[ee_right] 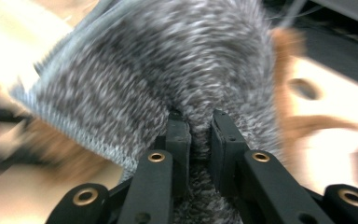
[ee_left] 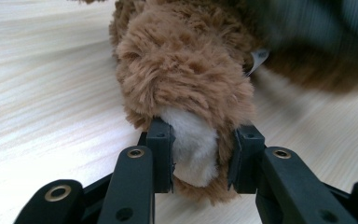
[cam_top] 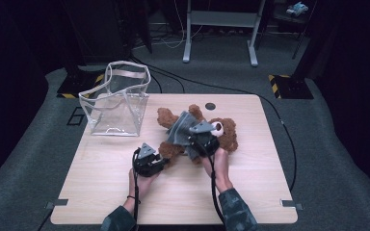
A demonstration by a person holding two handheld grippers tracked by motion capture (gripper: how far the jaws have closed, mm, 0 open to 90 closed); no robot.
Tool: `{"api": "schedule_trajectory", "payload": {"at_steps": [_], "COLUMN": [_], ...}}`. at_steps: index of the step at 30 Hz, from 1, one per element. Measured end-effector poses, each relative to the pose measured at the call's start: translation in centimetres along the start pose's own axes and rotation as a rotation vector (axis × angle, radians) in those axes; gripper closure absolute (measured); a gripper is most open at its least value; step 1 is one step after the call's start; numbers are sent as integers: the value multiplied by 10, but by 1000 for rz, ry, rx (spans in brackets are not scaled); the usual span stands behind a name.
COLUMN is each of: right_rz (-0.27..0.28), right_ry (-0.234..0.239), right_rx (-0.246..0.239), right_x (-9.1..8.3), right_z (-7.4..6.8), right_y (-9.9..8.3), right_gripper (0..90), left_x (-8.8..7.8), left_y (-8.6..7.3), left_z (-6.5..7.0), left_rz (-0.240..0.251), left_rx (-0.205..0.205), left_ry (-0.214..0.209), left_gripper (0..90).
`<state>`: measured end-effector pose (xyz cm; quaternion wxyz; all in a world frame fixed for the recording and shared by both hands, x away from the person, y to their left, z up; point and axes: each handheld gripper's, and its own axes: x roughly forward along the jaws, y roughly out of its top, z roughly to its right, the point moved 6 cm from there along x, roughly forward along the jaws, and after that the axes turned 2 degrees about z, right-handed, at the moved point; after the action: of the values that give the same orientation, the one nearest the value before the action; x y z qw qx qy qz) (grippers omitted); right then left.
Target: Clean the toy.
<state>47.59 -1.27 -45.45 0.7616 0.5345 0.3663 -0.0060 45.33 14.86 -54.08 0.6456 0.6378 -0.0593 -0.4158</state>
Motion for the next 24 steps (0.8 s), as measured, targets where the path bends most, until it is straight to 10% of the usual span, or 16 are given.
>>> {"api": "schedule_trajectory", "payload": {"at_steps": [5, 17, 24], "right_rz": [-91, -113, -59], "right_ry": [88, -115, 57], "right_rx": [-25, 129, 25], "right_x": [25, -1, 11], "right_z": [-19, 42, -15], "right_y": [-25, -46, -27], "right_gripper": [799, 802, 796], "left_x": [-2, -3, -1], "left_y": [6, 9, 8], "left_z": [0, -7, -5], "left_rz": [21, 32, 44], "left_rx": [-5, 1, -14], "left_ry": [5, 11, -19], "left_gripper": [679, 683, 682]}}
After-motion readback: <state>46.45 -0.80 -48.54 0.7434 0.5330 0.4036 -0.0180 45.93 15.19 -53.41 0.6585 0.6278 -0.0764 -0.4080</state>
